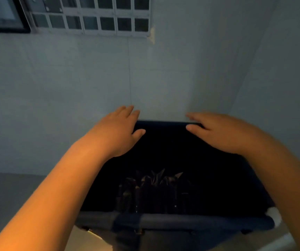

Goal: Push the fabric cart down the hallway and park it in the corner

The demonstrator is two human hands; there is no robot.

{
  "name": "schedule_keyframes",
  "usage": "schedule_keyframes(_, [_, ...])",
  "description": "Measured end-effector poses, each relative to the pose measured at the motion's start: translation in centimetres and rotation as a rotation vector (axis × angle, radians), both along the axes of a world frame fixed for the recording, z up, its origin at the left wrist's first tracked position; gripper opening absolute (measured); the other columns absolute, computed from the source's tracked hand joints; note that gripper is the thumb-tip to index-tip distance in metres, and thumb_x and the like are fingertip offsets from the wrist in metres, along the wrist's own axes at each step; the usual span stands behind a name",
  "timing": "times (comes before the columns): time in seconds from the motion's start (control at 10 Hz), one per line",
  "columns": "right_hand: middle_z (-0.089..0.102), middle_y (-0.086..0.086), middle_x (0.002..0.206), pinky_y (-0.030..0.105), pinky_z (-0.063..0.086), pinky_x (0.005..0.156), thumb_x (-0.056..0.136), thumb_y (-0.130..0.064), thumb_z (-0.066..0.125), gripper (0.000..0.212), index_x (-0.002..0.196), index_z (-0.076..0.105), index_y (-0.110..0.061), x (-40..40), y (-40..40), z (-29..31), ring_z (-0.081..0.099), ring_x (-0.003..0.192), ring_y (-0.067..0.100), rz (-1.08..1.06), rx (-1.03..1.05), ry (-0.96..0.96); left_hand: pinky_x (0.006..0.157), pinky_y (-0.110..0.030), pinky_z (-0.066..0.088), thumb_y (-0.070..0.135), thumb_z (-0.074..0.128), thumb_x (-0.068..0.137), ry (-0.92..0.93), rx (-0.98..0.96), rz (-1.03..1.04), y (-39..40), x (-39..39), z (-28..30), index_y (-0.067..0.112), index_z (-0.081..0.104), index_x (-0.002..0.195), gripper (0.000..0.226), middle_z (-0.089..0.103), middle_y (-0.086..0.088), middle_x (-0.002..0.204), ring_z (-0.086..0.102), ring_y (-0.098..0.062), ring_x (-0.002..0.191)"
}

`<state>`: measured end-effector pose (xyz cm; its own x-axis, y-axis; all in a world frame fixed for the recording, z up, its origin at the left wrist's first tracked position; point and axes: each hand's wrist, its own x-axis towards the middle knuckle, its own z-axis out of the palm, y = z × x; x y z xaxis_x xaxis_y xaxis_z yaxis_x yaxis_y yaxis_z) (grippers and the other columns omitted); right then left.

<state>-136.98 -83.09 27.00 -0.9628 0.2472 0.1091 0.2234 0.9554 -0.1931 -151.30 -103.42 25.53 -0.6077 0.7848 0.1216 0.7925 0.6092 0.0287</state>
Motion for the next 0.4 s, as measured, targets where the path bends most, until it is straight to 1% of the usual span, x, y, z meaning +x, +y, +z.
schedule_keyframes(0.1, [0.04,-0.002,0.147,0.028,0.03,0.103,0.084,-0.054,0.028,0.064,0.141,0.032,-0.026,2.3,-1.4,4.0,0.045,0.125,0.017,0.034,0.05,0.285,0.114,-0.032,0.003,0.051,0.028,0.094,0.05,0.081,-0.003,-0.4,1.8,2.3,0.022,-0.003,0.146,0.068,-0.009,0.002,0.157,-0.009,-0.014,0.143])
schedule_keyframes(0.2, [0.039,-0.006,0.145,0.026,0.031,0.098,0.085,-0.053,0.029,0.062,0.142,0.029,-0.03,3.7,-2.6,5.2,0.049,0.118,0.014,0.044,0.041,0.358,0.115,-0.033,0.0,0.052,0.026,0.094,0.071,0.014,0.029,-0.5,2.6,2.7,0.022,-0.008,0.146,0.069,-0.016,0.001,0.156,-0.014,-0.015,0.142])
schedule_keyframes(0.3, [0.039,-0.009,0.146,0.026,0.029,0.106,0.082,-0.056,0.027,0.064,0.142,0.029,-0.032,4.2,-2.8,4.7,0.038,0.13,0.009,0.056,0.064,0.25,0.115,-0.033,0.0,0.053,0.026,0.094,0.007,-0.063,0.05,-0.4,2.9,2.5,0.022,-0.008,0.146,0.07,-0.019,0.001,0.155,-0.016,-0.014,0.141])
schedule_keyframes(0.4, [0.047,-0.017,0.136,0.028,0.036,0.1,0.074,-0.067,0.023,0.07,0.137,0.034,-0.039,4.9,-1.7,5.4,0.048,0.116,0.004,0.033,0.043,0.14,0.115,-0.033,0.002,0.053,0.027,0.094,-0.026,-0.079,0.046,-0.3,2.8,2.7,0.023,-0.008,0.146,0.069,-0.019,0.003,0.155,-0.015,-0.013,0.142])
